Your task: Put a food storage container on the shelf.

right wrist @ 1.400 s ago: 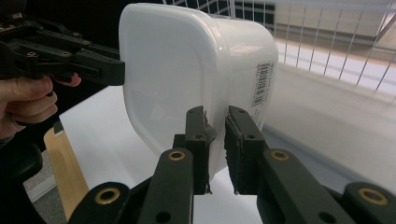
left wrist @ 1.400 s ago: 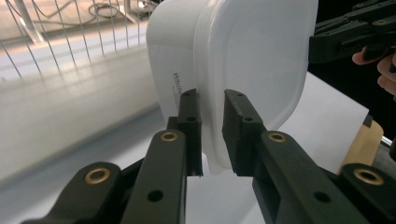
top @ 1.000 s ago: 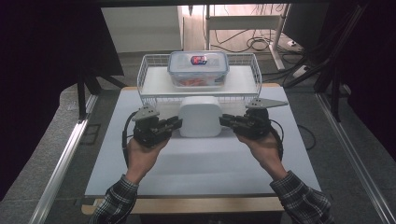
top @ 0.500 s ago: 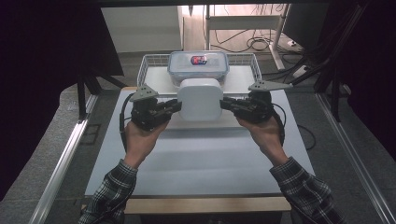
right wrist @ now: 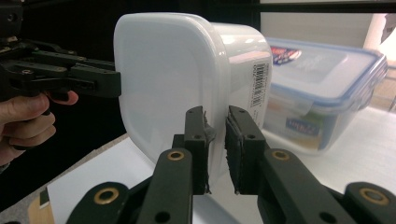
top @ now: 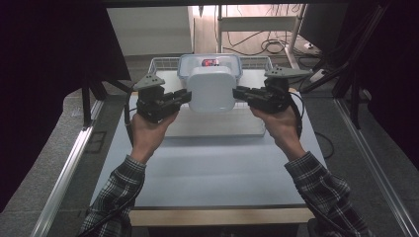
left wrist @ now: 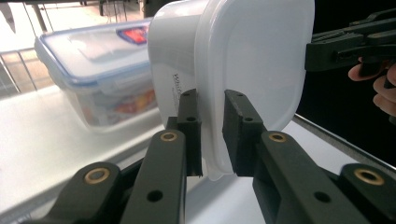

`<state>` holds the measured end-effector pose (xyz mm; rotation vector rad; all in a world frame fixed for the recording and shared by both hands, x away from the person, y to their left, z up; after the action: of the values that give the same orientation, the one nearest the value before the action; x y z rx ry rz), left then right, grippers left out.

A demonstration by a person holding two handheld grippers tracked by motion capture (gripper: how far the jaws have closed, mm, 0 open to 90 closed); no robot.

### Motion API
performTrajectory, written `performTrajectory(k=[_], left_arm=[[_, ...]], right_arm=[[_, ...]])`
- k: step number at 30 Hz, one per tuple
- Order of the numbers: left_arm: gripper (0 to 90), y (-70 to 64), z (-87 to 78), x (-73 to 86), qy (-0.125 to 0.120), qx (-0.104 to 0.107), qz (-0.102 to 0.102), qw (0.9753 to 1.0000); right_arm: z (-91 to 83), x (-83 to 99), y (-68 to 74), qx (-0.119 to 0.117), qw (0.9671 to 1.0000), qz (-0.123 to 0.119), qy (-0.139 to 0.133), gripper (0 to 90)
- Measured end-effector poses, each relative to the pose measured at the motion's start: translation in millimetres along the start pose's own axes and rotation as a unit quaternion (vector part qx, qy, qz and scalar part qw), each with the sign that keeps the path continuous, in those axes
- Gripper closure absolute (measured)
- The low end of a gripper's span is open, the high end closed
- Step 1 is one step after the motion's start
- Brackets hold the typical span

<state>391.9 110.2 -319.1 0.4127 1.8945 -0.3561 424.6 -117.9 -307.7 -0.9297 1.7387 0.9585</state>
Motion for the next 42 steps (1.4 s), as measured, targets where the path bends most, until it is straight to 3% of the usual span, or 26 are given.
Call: performTrajectory(k=[9,20,31,42], left_arm=[[78.0,7.7,1.9,-28.1,-0.015,-0.009,-0.001,0.9998],[77.9,22.5,22.0,-52.6,-0.015,-0.012,-0.011,0.9998],[75.9,36.6,41.7,-56.4,-0.005,-0.017,-0.023,0.9996],[65.2,37.5,50.7,-57.6,-0.024,-0.023,-0.011,0.9994]], right_arm=[[2.7,-28.5,-6.6,0.006,0.9999,-0.002,-0.014,78.5],[12.4,-54.2,-27.7,0.026,0.9995,0.007,-0.017,77.8],[26.9,-61.1,-44.7,0.037,0.9989,0.027,-0.009,77.2],[35.1,-62.6,-50.5,0.041,0.9986,0.030,-0.011,72.3]])
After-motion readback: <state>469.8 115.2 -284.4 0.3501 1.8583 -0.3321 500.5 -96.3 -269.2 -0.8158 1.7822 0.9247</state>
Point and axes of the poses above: each handheld gripper's, and its own axes: z roughly forward along the jaws, x roughly out of its underside, y roughly to its left, the point moved 6 cm from there along z, roughly forward along the jaws, and after that the axes turned 13 degrees about -x, right-handed, at the moved point
